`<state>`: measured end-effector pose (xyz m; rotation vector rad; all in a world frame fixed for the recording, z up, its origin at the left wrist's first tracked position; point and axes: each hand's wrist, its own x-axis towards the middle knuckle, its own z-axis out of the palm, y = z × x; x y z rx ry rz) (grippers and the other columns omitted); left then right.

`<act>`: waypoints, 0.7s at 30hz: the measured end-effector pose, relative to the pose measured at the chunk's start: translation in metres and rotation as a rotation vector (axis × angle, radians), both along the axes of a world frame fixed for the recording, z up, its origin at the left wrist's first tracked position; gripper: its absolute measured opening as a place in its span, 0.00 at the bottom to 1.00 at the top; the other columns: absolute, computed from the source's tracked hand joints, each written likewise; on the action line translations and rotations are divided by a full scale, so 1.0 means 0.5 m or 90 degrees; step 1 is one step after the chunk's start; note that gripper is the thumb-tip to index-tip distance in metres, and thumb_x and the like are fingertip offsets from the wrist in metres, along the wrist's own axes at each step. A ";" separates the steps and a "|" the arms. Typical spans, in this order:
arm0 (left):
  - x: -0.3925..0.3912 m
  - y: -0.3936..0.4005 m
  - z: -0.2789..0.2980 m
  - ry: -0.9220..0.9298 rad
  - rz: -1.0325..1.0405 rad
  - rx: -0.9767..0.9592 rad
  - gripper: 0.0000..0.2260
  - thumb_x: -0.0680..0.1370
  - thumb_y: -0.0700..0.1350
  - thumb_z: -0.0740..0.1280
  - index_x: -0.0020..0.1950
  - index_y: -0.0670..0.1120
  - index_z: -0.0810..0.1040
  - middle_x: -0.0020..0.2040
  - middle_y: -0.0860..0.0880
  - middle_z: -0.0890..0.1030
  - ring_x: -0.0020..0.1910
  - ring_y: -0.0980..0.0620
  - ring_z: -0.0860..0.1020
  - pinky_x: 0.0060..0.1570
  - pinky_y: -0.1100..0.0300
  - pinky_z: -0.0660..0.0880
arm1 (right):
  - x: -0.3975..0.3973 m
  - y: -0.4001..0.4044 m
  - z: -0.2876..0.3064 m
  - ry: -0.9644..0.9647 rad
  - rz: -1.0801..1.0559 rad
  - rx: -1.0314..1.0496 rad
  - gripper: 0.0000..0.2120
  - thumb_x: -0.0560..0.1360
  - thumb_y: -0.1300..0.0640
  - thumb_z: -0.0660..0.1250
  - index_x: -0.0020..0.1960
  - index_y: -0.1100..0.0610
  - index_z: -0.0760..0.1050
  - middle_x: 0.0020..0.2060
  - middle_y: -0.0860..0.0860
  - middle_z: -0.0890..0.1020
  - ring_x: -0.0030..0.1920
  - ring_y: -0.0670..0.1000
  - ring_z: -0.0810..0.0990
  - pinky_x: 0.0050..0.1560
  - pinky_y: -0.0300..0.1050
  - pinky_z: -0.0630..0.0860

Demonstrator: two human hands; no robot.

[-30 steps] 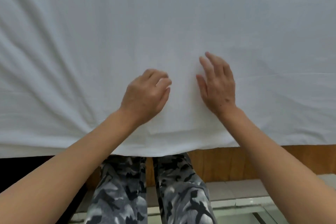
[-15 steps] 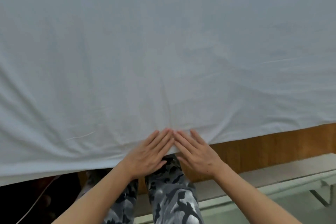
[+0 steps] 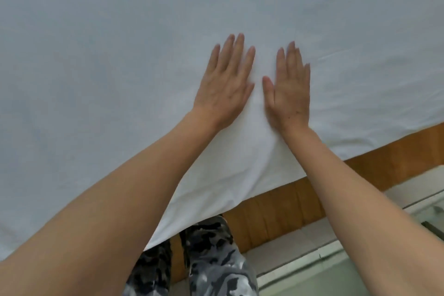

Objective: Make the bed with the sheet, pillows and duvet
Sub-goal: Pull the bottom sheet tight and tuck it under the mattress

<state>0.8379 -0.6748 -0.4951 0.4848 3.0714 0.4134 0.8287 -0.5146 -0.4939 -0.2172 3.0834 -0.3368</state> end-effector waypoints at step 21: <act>0.379 -0.348 0.030 -0.015 -0.030 0.139 0.23 0.78 0.45 0.64 0.71 0.41 0.64 0.73 0.36 0.66 0.74 0.39 0.61 0.74 0.44 0.56 | 0.236 -0.221 0.018 -0.024 -0.041 -0.047 0.30 0.81 0.49 0.52 0.77 0.61 0.48 0.77 0.62 0.50 0.77 0.58 0.47 0.75 0.46 0.37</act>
